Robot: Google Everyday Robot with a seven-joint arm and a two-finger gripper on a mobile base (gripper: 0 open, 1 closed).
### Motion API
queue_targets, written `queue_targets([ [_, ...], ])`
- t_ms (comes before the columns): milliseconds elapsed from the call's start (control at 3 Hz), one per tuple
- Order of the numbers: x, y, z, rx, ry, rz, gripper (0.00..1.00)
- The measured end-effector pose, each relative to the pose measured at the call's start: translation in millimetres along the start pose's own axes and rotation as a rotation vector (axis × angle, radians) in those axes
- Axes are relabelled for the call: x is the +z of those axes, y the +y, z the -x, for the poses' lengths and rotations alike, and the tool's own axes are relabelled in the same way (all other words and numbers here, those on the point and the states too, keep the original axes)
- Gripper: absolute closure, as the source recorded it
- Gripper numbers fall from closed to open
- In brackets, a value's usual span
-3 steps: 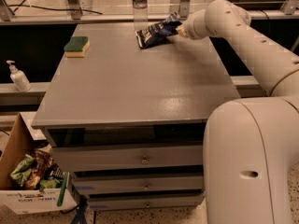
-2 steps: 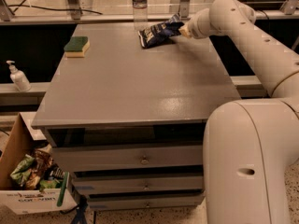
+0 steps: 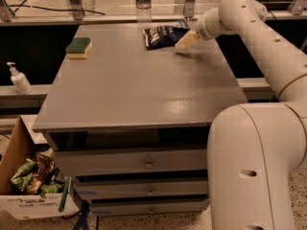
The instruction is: Move blue chip bag near water bottle
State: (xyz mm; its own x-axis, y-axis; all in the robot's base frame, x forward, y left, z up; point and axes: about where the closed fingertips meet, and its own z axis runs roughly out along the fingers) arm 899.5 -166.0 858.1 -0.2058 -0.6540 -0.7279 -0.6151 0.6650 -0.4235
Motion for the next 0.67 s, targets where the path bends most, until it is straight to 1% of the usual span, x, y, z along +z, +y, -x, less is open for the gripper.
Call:
queue_targets([
  [333, -4.5, 6.7, 1.1, 0.014, -0.003, 0.051, 0.0],
  [667, -23.1, 18.9, 6.0, 0.046, -0.033, 0.145, 0.0],
])
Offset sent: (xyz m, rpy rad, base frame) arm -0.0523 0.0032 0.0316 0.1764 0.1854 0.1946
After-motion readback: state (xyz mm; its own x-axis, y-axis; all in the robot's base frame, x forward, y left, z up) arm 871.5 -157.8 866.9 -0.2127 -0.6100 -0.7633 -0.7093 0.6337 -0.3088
